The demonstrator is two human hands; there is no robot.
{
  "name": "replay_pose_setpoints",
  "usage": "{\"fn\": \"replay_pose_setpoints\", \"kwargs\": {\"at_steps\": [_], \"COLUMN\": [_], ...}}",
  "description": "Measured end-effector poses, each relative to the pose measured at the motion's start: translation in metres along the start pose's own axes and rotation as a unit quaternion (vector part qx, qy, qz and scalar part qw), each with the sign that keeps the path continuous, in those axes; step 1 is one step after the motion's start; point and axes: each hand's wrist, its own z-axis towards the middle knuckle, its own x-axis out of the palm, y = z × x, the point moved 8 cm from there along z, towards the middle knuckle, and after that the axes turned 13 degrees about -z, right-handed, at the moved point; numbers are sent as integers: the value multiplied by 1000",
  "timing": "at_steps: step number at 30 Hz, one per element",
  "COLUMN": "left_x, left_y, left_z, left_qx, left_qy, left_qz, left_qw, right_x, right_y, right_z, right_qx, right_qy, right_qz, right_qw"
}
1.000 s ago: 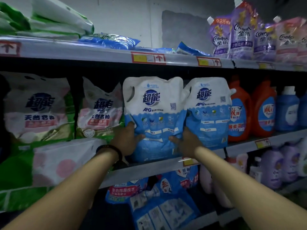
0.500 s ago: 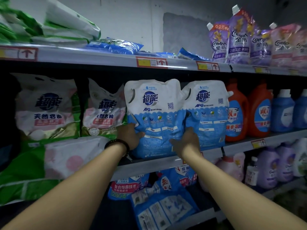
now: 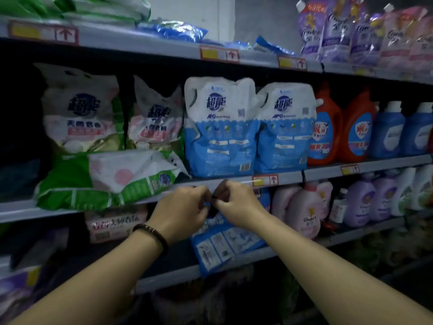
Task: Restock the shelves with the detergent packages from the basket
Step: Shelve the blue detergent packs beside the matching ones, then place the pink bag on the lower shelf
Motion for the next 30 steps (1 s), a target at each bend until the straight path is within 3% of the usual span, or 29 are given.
{"fn": "replay_pose_setpoints", "kwargs": {"at_steps": [7,11,14,18,24,27,30], "left_x": [68,126,165,201,253,280,300], "left_y": [71,111,147,185,211,218,231], "left_z": [-141,-223,-284,-340,-396,-427,-432], "left_qx": [-145,-187,-233,-309,-359,-374,-384], "left_qy": [107,194,226,261,256,261,271], "left_qz": [-39,-65,-59,-87,-100,-120,-141], "left_qw": [983,961,944,910,892,882,871], "right_x": [116,203,277,345,423,461,478], "right_y": [-3,-18,-29,-57,-88,-134,-144], "right_z": [-91,-144,-184,-226,-291,-337,-338], "right_qx": [-6,3,-17,46,138,193,183], "right_qy": [139,208,290,375,408,434,423], "right_qz": [3,-7,-56,-63,49,33,12], "right_qw": [990,978,955,924,901,879,887]}}
